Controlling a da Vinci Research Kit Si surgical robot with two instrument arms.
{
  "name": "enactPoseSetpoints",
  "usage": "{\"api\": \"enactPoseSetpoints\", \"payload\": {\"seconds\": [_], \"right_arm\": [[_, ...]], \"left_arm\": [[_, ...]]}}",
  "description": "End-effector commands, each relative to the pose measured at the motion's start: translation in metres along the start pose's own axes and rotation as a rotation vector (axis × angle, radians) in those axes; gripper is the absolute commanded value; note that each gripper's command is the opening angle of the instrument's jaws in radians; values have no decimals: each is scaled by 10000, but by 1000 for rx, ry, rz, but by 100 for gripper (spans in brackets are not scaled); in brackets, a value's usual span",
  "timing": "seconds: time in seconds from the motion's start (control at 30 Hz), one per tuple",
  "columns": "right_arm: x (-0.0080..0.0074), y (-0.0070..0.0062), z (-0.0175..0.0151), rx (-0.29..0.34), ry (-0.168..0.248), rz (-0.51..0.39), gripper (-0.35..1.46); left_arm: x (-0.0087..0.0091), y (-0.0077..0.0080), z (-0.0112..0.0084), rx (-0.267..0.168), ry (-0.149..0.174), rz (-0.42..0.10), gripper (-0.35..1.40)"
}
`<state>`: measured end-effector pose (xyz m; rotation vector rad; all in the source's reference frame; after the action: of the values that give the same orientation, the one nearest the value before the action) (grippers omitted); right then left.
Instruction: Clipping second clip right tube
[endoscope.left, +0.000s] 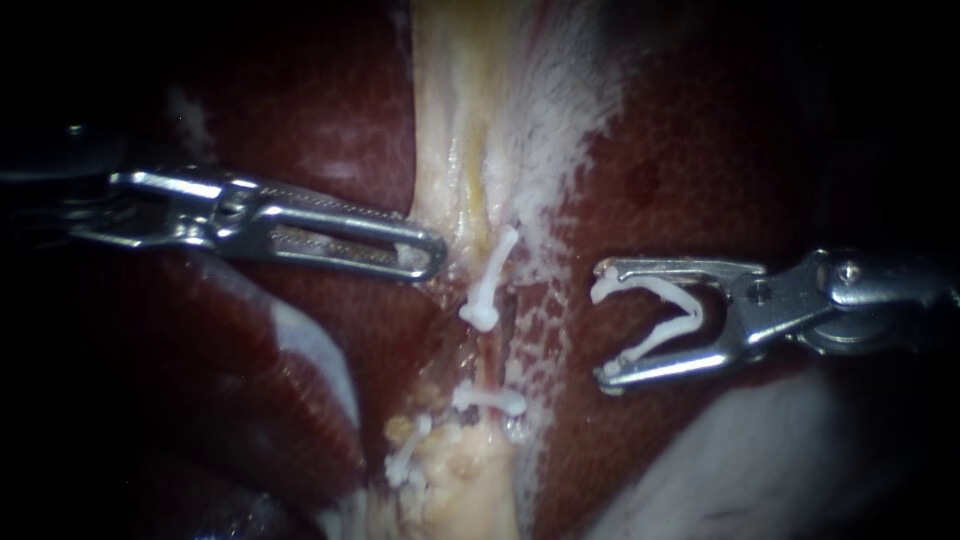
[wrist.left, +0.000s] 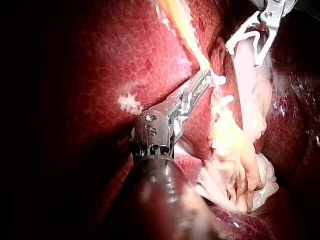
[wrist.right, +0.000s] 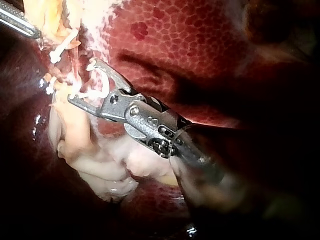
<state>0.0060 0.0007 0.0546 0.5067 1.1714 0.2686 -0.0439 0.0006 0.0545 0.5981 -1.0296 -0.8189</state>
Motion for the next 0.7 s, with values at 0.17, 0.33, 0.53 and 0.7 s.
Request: {"api": "enactPoseSetpoints", "payload": {"seconds": [0.17,0.33,0.53,0.7], "right_arm": [[-1,-1,1,0,0,-1,60],[-10,-4,8,8,0,9,60],[-26,-9,32,26,-2,54,60],[-38,-11,55,39,-5,76,60]], "left_arm": [[0,0,-1,1,0,0,-35],[-10,-3,-12,2,0,-6,-35],[-40,-18,-45,-8,-12,4,-35],[-53,-29,-64,-12,-26,6,-35]]}}
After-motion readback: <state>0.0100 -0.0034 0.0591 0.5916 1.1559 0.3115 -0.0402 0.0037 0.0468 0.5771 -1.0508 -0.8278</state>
